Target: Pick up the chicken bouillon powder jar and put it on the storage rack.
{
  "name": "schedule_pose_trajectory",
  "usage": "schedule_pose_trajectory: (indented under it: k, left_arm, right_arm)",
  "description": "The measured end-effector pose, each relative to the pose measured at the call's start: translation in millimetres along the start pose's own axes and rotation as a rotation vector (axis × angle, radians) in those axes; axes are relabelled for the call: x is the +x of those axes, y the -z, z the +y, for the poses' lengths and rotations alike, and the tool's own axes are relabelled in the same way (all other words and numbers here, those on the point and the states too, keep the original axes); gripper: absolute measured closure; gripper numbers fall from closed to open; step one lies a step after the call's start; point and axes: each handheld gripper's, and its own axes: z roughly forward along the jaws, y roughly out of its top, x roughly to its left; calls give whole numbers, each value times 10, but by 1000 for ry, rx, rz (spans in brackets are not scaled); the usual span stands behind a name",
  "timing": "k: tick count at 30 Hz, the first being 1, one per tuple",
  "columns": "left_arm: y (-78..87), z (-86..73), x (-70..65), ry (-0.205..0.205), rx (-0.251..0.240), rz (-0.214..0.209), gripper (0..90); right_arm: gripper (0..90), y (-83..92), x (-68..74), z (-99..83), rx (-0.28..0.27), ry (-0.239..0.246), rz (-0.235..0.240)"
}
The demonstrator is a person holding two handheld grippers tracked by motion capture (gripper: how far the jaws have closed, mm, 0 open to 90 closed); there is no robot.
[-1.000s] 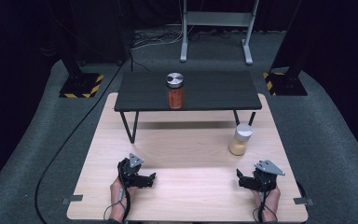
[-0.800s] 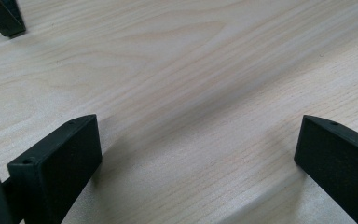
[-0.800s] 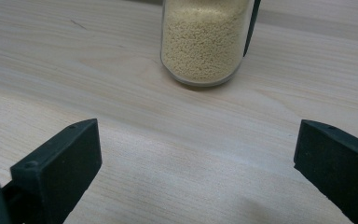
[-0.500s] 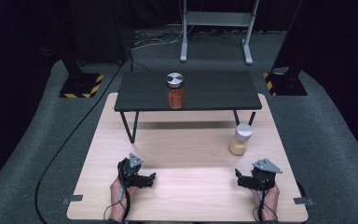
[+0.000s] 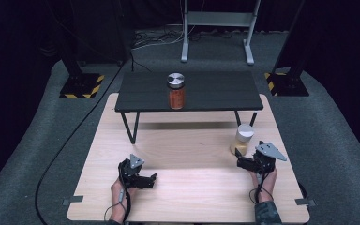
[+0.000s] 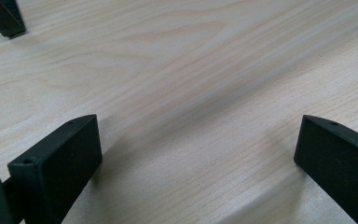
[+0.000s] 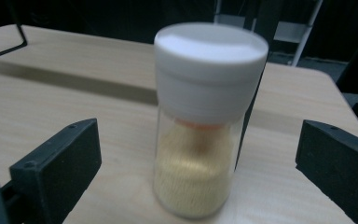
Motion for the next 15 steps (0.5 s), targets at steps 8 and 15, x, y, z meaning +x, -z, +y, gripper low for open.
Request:
schedule_pose_trajectory:
  k: [8,15]
  left_arm:
    - [1,-1,-4,0,0,1,3]
    - [1,-1,-7,-1,-1,2,3]
  right_arm:
    - [0,-205,-13,43,-26,-31,-2]
    - [0,-312,-26,33,-55,-36,4]
